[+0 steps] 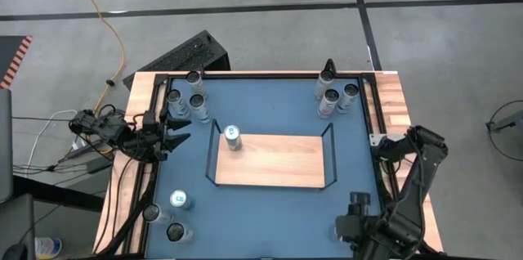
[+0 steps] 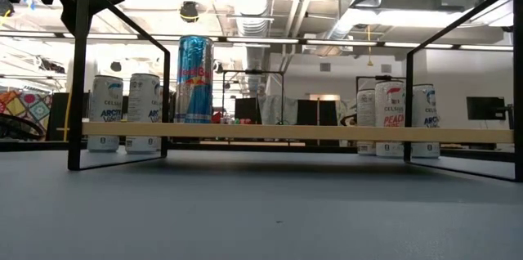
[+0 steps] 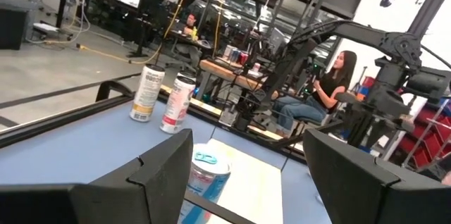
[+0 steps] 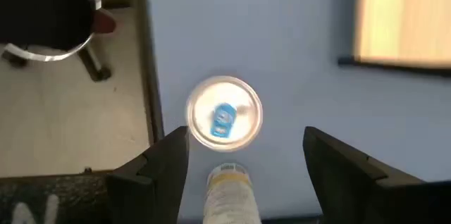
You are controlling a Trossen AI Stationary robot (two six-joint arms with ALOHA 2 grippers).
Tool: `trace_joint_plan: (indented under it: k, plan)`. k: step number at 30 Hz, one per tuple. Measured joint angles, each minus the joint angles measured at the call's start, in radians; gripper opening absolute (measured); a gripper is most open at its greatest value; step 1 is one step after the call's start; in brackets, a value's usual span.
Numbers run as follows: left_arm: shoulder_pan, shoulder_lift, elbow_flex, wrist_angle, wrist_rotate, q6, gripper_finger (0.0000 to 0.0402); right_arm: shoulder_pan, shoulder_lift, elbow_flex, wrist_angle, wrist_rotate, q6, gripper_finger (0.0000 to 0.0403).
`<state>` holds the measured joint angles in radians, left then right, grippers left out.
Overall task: Place canned beverage on shelf
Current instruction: Put the right blue soda can on the shelf aligned with the other blue soda can
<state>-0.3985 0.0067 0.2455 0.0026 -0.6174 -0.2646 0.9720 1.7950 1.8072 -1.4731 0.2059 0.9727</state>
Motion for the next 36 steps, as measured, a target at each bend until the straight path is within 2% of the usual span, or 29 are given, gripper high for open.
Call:
trace_joint_plan:
  k: [4,7,10,16,28,36]
  plan:
    - [0.000,0.000,0.000,-0.017,-0.009,-0.014,0.0256,-0.031,0.000,0.000,0.059,0.009,-0.223,0.0260]
    - [0.000,0.000,0.000,-0.023,-0.020,-0.034,0.0256,-0.059,0.009,0.001,0.095,-0.010,-0.333,0.0260]
    - [0.000,0.000,0.000,-0.032,-0.022,-0.036,0.0256,-0.065,0.013,0.001,0.099,-0.064,-0.395,0.0260]
    - [0.000,0.000,0.000,-0.048,-0.023,-0.051,0.0256,-0.058,0.030,0.001,0.085,-0.107,-0.513,0.0260]
    - [0.000,0.000,0.000,-0.057,-0.024,-0.077,0.0256,-0.054,0.112,0.001,0.049,-0.158,-0.633,0.0260]
    - [0.000,0.000,0.000,-0.057,-0.025,-0.090,0.0256,-0.052,0.125,0.001,-0.001,-0.159,-0.644,0.0260]
